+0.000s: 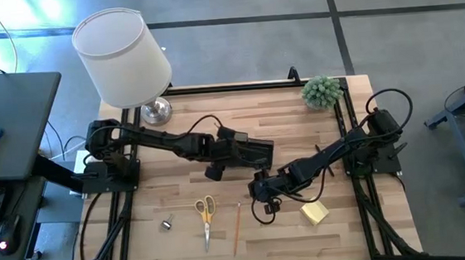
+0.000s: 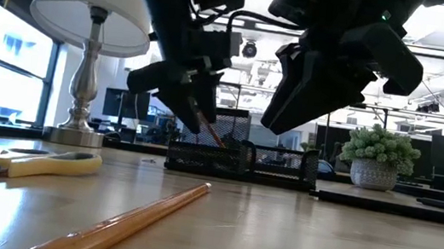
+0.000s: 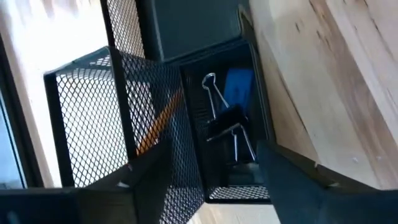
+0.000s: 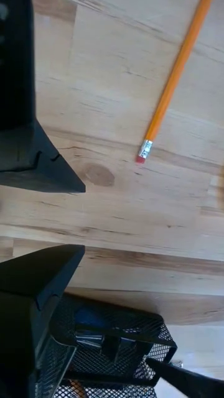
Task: Pick and place office supplies into organizer
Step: Put the black binder clip into the desk organizer
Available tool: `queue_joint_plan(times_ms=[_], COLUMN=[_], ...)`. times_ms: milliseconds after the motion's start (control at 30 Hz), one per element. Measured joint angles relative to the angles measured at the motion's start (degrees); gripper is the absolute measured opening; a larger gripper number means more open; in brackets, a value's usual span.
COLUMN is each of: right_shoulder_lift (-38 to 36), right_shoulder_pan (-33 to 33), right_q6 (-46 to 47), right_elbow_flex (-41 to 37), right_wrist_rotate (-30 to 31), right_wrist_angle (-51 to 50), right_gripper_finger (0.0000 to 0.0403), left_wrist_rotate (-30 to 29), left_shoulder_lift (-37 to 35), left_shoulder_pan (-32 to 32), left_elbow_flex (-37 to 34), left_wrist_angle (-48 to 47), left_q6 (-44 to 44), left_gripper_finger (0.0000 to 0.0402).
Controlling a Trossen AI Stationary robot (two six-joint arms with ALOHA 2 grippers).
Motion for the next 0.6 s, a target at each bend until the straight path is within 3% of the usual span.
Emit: queue_joint_plan(times_ms=[300,600], right_shoulder_lift=[0.0,-2.0], right_shoulder_pan=[0.1,0.1], right_q6=[2.1,9.0], right_elbow_flex=[0.0,0.0], right_wrist_rotate=[0.6,8.3], right_wrist_angle=[-3.0,-10.8], right_gripper_finger=[0.0139,0.0139], left_wrist_rotate=[-2.3,-1.6], left_shoulder_lift=[-0.7,-6.4], left_shoulder_pan=[-0.9,-7.6], left_elbow_flex=[0.8,1.6], left_wrist_angle=[-11.5,-24.3], left_q6=[-12.0,-28.4], left_gripper_finger=[0.0248,0.0184])
